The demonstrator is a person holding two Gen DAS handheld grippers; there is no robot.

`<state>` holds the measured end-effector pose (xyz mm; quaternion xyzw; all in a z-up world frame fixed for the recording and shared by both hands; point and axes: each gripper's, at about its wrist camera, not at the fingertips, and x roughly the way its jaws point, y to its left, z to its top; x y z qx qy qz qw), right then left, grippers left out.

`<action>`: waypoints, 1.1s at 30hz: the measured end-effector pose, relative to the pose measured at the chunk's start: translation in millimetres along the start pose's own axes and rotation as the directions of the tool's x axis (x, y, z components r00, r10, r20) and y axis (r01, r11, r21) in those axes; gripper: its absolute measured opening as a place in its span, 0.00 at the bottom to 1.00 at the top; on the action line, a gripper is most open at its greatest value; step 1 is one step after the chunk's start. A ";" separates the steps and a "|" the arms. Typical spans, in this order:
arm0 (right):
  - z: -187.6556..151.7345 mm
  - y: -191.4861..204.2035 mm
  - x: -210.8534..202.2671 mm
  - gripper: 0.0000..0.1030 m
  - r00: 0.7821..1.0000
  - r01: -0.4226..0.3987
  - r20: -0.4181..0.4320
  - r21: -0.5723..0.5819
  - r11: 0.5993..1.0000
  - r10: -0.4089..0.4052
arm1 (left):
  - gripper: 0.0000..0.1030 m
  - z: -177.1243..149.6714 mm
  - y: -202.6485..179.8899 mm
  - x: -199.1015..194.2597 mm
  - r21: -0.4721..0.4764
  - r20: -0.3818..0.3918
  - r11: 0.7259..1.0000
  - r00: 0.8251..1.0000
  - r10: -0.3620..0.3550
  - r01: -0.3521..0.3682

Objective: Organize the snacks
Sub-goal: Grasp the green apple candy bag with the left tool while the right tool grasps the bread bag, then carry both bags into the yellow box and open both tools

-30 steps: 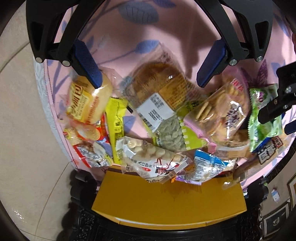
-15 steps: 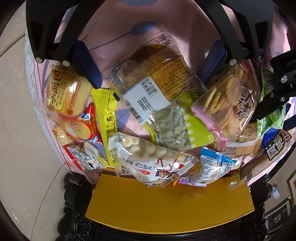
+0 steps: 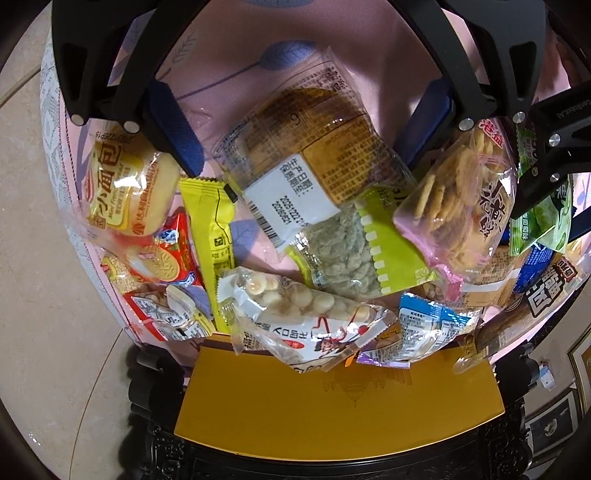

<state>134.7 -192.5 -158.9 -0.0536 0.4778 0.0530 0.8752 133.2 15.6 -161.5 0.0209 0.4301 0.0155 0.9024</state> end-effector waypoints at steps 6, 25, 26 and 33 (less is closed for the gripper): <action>-1.5 -1.5 -0.4 0.98 1.000 0.004 0.003 0.016 1.000 -0.004 | 0.92 -7.0 -1.0 -4.3 0.006 0.021 1.000 0.999 0.027 -0.027; -15.8 -11.2 -39.3 0.56 0.996 -0.027 0.085 0.049 0.998 0.023 | 0.33 -10.4 25.3 -28.7 -0.081 0.044 0.997 0.999 0.020 -0.016; -14.2 -6.9 -42.4 0.56 0.995 -0.030 0.092 0.050 0.998 0.025 | 0.32 -10.7 25.5 -30.7 -0.083 0.046 0.996 0.999 0.017 -0.013; -15.6 -9.1 -60.1 0.56 0.988 -0.087 0.132 0.053 0.995 0.080 | 0.32 -9.9 25.3 -52.3 -0.086 0.077 0.996 0.997 0.019 -0.013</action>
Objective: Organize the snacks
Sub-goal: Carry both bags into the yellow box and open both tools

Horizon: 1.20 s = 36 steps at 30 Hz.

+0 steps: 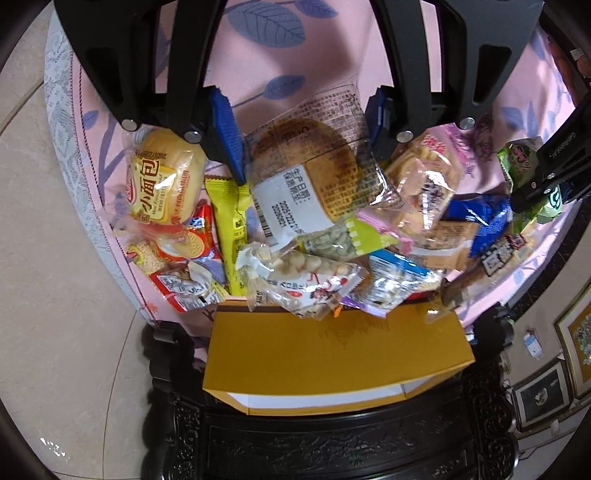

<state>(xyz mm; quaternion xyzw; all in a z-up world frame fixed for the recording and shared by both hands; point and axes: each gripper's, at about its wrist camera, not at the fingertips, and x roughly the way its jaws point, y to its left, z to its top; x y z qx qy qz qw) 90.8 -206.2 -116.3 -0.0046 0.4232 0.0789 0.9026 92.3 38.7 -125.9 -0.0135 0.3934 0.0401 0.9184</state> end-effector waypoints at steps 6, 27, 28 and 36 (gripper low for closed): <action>4.2 -1.8 -10.5 0.56 1.000 -0.013 0.022 -0.003 1.000 0.013 | 0.32 9.1 -11.3 -20.9 0.020 0.036 0.999 0.999 -0.031 0.030; 122.4 0.1 -26.3 0.55 0.990 -0.027 0.134 -0.053 0.998 0.034 | 0.33 184.8 -25.3 -16.9 0.051 0.115 0.992 0.986 -0.122 0.117; 139.3 0.3 -24.7 0.55 0.989 -0.025 0.144 -0.054 0.998 0.032 | 0.33 201.1 -28.3 -11.3 0.054 0.113 0.992 0.987 -0.117 0.111; 250.7 -3.5 34.5 0.56 0.993 -0.067 0.096 -0.004 0.998 0.067 | 0.40 275.8 -46.9 57.8 0.046 0.041 0.997 0.997 -0.061 0.059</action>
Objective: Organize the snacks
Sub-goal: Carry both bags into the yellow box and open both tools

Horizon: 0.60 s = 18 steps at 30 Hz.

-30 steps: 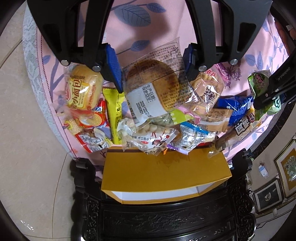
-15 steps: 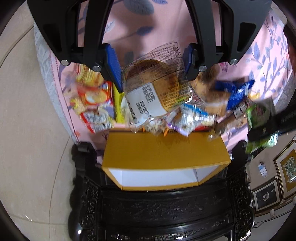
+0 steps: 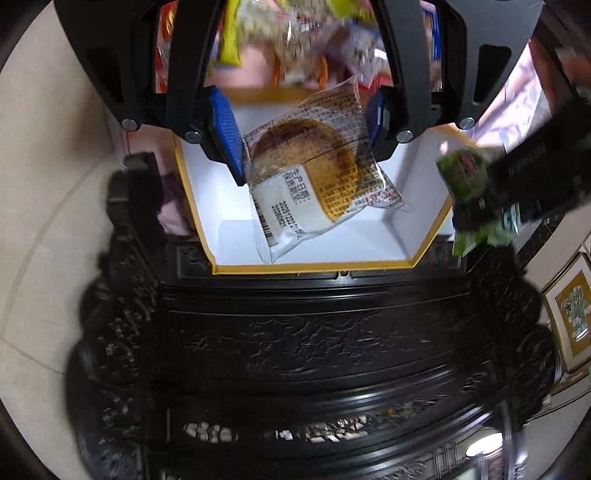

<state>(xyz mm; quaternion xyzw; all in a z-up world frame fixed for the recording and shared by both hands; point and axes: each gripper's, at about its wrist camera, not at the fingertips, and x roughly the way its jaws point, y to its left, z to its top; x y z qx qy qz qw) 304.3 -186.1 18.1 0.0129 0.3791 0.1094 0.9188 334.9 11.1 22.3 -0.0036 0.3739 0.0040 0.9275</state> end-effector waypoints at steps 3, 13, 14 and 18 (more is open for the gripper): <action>8.3 -4.3 29.5 0.61 0.999 0.037 -0.031 -0.002 0.999 -0.037 | 0.77 3.4 1.7 14.2 0.004 0.003 1.000 1.000 0.006 -0.006; 9.5 -8.1 49.1 0.73 0.996 0.084 -0.037 -0.024 0.996 -0.085 | 0.91 5.8 14.2 6.9 0.068 0.056 0.997 0.998 0.038 -0.042; 7.7 -5.7 44.1 0.73 0.996 0.083 -0.033 -0.029 0.996 -0.084 | 0.91 4.5 17.0 1.3 0.069 0.058 0.997 0.998 0.038 -0.042; -1.2 -0.8 19.5 0.73 0.998 0.060 -0.013 -0.044 0.997 -0.061 | 0.91 -14.0 28.3 -26.4 0.060 0.067 0.998 0.998 0.015 -0.019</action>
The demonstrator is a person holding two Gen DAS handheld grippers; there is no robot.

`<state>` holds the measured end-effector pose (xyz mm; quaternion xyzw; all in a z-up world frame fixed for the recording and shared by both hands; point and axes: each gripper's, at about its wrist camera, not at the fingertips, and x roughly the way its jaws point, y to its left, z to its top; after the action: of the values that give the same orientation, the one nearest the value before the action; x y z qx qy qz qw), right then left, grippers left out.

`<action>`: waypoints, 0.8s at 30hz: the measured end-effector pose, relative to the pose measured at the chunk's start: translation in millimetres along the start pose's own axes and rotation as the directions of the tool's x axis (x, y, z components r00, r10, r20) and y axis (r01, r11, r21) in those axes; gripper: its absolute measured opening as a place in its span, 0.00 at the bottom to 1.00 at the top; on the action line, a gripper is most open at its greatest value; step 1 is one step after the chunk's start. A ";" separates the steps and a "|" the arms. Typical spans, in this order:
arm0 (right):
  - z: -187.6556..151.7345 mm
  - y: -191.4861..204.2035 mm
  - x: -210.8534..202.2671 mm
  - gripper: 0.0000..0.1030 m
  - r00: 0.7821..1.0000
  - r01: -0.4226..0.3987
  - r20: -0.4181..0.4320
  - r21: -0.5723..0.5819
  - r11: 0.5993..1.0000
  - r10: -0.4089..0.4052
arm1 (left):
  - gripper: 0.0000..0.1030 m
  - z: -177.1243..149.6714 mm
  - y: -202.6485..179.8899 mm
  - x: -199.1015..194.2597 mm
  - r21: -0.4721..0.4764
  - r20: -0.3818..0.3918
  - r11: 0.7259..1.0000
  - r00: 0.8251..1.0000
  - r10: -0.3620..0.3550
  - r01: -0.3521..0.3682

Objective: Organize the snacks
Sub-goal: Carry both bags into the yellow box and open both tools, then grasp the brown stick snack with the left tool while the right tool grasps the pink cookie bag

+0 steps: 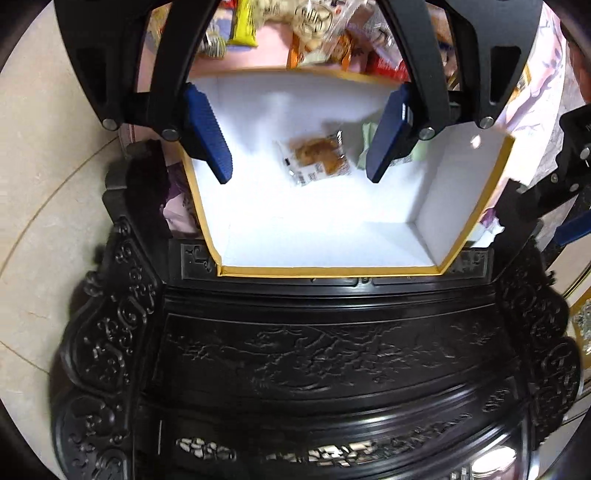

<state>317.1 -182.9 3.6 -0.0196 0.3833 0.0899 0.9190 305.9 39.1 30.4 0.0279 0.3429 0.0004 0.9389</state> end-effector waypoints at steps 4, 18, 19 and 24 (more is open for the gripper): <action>-22.9 3.7 -34.6 0.73 1.000 -0.014 0.022 -0.029 0.999 0.015 | 0.93 -37.9 4.9 -34.9 0.005 0.017 1.000 1.000 -0.001 0.001; -231.4 27.3 -73.3 0.87 0.962 -0.203 -0.158 0.139 0.969 0.224 | 0.95 -184.1 10.9 -48.9 0.007 -0.037 0.999 0.999 0.035 -0.035; -237.1 30.3 -69.3 0.87 0.958 -0.206 -0.170 0.147 0.967 0.230 | 0.95 -187.6 8.5 -45.1 0.014 -0.047 0.999 0.998 0.034 -0.033; -244.2 41.6 -58.0 0.87 0.955 -0.207 -0.191 0.122 0.971 0.228 | 0.95 -197.4 -0.4 -31.1 0.038 -0.065 0.999 0.997 0.037 -0.035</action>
<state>98.3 -176.3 -126.2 0.0600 0.4794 0.1685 0.8592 154.9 48.4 -100.3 0.0514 0.3730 0.0118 0.9263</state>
